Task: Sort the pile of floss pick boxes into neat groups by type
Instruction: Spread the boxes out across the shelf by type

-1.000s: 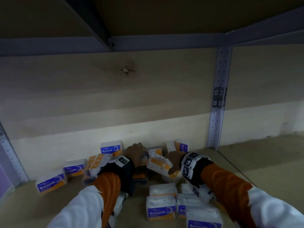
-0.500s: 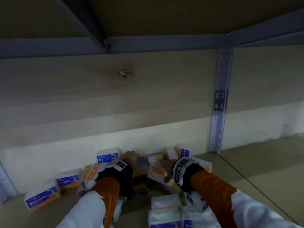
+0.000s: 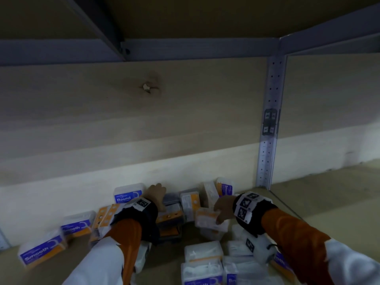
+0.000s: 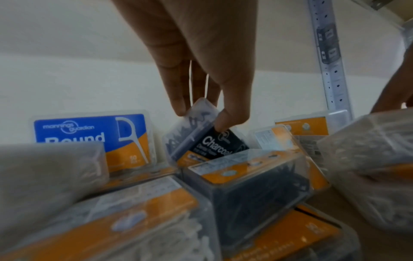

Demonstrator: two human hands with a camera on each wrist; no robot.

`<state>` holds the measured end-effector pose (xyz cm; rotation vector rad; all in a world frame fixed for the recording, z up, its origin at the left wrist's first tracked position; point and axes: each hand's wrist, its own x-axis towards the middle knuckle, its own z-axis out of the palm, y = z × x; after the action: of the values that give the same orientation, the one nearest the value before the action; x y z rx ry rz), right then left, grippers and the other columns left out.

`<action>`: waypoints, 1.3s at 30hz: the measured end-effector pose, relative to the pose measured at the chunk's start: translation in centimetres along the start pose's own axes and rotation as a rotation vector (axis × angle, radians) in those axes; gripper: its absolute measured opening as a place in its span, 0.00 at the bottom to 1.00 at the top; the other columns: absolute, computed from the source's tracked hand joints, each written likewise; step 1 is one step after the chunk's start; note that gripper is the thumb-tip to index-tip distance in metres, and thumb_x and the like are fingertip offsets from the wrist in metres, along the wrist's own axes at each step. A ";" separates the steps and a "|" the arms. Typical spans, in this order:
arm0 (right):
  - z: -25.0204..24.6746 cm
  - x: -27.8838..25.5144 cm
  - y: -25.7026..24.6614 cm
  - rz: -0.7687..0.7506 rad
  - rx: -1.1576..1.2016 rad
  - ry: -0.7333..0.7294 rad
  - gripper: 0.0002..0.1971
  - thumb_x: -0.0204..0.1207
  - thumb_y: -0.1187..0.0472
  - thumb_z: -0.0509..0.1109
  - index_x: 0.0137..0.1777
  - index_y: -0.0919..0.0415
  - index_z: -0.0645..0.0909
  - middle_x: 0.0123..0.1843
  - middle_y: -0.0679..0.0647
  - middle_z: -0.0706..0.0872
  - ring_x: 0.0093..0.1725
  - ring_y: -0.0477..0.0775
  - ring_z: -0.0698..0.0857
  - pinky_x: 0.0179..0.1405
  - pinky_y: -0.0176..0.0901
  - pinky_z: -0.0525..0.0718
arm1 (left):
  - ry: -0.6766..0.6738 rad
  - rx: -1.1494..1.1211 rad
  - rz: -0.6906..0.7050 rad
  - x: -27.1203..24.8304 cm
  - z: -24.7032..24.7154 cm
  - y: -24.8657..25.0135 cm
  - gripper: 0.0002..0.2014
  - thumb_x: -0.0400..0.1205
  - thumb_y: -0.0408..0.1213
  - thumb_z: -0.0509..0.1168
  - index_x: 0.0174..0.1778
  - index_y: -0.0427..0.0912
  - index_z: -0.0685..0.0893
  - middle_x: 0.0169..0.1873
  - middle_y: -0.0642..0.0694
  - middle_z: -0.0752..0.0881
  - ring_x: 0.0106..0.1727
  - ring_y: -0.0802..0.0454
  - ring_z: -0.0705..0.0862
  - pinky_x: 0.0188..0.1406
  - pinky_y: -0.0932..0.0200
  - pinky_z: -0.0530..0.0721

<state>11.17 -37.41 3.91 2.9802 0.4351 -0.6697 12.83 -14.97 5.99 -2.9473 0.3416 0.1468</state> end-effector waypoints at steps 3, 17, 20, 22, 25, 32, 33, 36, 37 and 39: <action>-0.3 -0.1 0.6 0.043 0.127 -0.020 0.23 0.86 0.57 0.57 0.72 0.74 0.73 0.74 0.65 0.75 0.74 0.62 0.73 0.69 0.42 0.67 | 0.024 -0.062 -0.026 -0.4 -0.1 -0.9 0.29 0.80 0.47 0.66 0.73 0.36 0.69 0.71 0.39 0.70 0.71 0.44 0.72 0.66 0.57 0.71; -1.3 -1.1 0.8 0.054 0.081 0.225 0.22 0.85 0.55 0.58 0.78 0.59 0.67 0.77 0.57 0.73 0.75 0.56 0.73 0.72 0.42 0.70 | 0.091 -0.181 -0.108 -4.1 -1.8 -3.4 0.30 0.78 0.48 0.67 0.74 0.40 0.71 0.69 0.42 0.70 0.69 0.45 0.75 0.60 0.58 0.76; -1.3 -1.7 0.5 0.050 0.034 0.159 0.30 0.82 0.54 0.63 0.82 0.58 0.59 0.82 0.57 0.64 0.80 0.58 0.65 0.78 0.47 0.66 | 0.094 -0.217 -0.112 -5.6 -1.9 -3.3 0.31 0.76 0.48 0.69 0.73 0.41 0.72 0.68 0.43 0.71 0.69 0.45 0.74 0.60 0.60 0.74; -1.2 -2.2 0.3 0.064 0.012 0.148 0.32 0.81 0.59 0.65 0.83 0.58 0.56 0.83 0.58 0.61 0.81 0.59 0.63 0.79 0.48 0.65 | 0.108 -0.236 -0.108 -7.0 -2.0 -3.2 0.29 0.74 0.47 0.71 0.69 0.41 0.75 0.65 0.43 0.74 0.66 0.44 0.75 0.58 0.60 0.74; -1.2 -3.0 0.0 0.073 -0.010 0.161 0.29 0.83 0.62 0.62 0.82 0.60 0.56 0.83 0.59 0.59 0.82 0.59 0.62 0.79 0.48 0.63 | 0.110 -0.245 -0.090 -8.9 -2.3 -2.6 0.21 0.72 0.44 0.72 0.59 0.40 0.82 0.58 0.42 0.79 0.59 0.44 0.80 0.49 0.60 0.77; -1.2 -4.7 0.1 0.092 0.020 0.265 0.29 0.83 0.59 0.61 0.82 0.59 0.58 0.82 0.58 0.62 0.80 0.58 0.65 0.76 0.44 0.67 | 0.096 -0.250 -0.071 -13.2 -1.3 -0.2 0.13 0.76 0.45 0.68 0.50 0.41 0.80 0.42 0.48 0.76 0.42 0.55 0.74 0.34 0.63 0.68; -1.2 -5.1 0.1 0.092 0.019 0.285 0.28 0.83 0.58 0.62 0.82 0.58 0.60 0.81 0.58 0.64 0.79 0.58 0.68 0.74 0.44 0.69 | 0.089 -0.244 -0.066 -13.7 -1.1 0.3 0.13 0.77 0.45 0.67 0.51 0.40 0.81 0.42 0.48 0.75 0.43 0.55 0.73 0.33 0.63 0.68; -1.4 -6.4 0.2 0.084 -0.010 0.333 0.27 0.81 0.57 0.65 0.79 0.58 0.66 0.77 0.60 0.70 0.74 0.60 0.73 0.68 0.44 0.73 | 0.106 -0.219 -0.076 -14.4 -0.2 1.4 0.11 0.77 0.44 0.66 0.34 0.44 0.73 0.36 0.49 0.74 0.41 0.54 0.73 0.23 0.69 0.63; -1.5 -6.9 0.2 0.079 -0.017 0.348 0.26 0.80 0.56 0.65 0.78 0.58 0.67 0.75 0.60 0.71 0.73 0.61 0.74 0.67 0.44 0.74 | 0.113 -0.209 -0.077 -14.8 0.0 1.8 0.12 0.78 0.43 0.65 0.33 0.45 0.71 0.37 0.48 0.76 0.40 0.53 0.75 0.22 0.70 0.62; -1.4 -7.8 0.4 0.073 -0.023 0.370 0.26 0.80 0.55 0.65 0.77 0.58 0.68 0.74 0.60 0.74 0.71 0.61 0.75 0.66 0.43 0.74 | 0.088 -0.215 -0.080 -15.2 0.7 2.4 0.10 0.78 0.42 0.65 0.37 0.43 0.71 0.40 0.44 0.81 0.40 0.52 0.77 0.24 0.66 0.65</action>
<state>5.10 -39.62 8.55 3.0791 0.3445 -0.1022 -2.49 -13.83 6.74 -3.1812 0.2321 0.0452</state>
